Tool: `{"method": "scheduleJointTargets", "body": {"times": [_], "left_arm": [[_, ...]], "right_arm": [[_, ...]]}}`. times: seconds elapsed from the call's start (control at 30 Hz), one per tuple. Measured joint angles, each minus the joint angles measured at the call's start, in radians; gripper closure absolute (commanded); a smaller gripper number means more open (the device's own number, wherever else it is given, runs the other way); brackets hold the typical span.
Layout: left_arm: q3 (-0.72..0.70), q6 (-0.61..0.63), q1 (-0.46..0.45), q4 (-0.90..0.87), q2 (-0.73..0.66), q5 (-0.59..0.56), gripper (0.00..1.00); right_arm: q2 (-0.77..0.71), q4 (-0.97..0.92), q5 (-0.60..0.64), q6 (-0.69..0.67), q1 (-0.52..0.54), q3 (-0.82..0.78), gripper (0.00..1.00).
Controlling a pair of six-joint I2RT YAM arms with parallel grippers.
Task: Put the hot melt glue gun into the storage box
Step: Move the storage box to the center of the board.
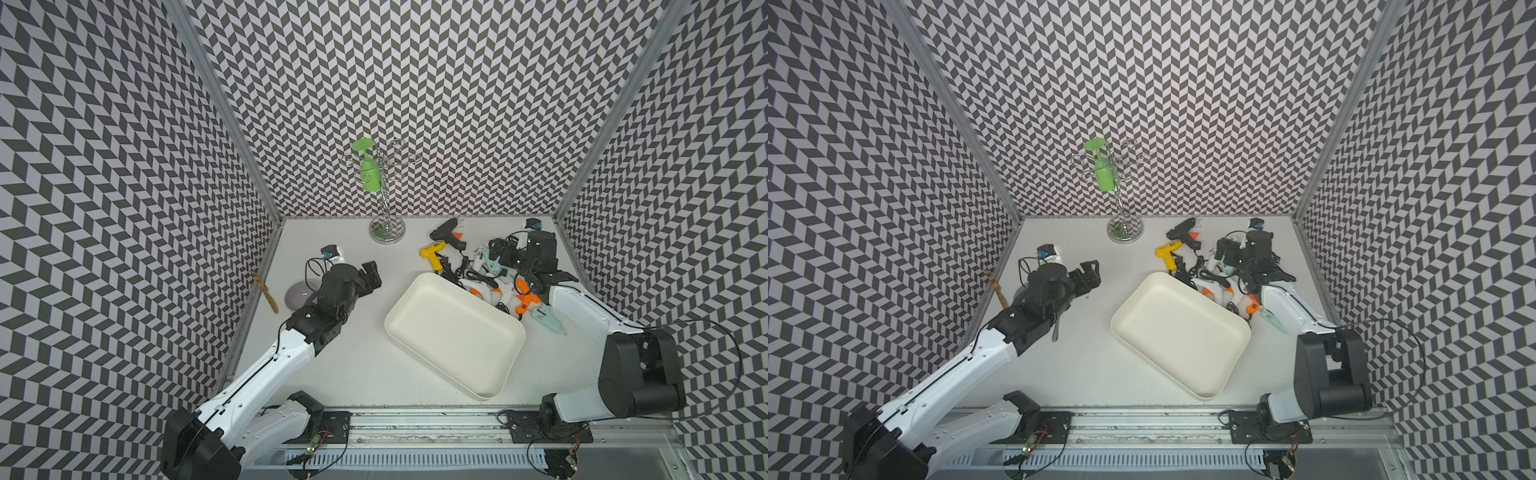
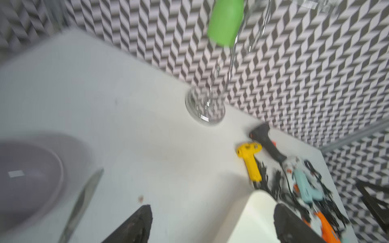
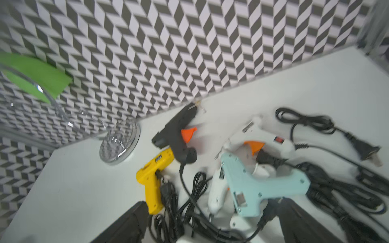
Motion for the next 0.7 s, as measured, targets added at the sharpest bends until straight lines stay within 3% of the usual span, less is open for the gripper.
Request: {"method": "scheduleJointTargets", "body": {"times": [0.13, 0.3, 0.57, 0.7], "left_arm": [[-0.029, -0.185, -0.140, -0.135, 0.022, 0.052, 0.05], [-0.031, -0.332, -0.312, -0.190, 0.085, 0.127, 0.05], [-0.031, -0.389, -0.350, -0.198, 0.222, 0.210, 0.06], [-0.031, -0.375, -0.333, -0.186, 0.286, 0.235, 0.18]], "right_arm": [[-0.014, -0.093, -0.048, 0.006, 0.029, 0.003, 0.01], [-0.040, -0.145, -0.109, 0.005, 0.028, 0.003, 0.01], [-0.043, -0.188, -0.177, -0.008, 0.030, -0.001, 0.01], [-0.043, -0.193, -0.201, -0.015, 0.030, -0.001, 0.01]]}}
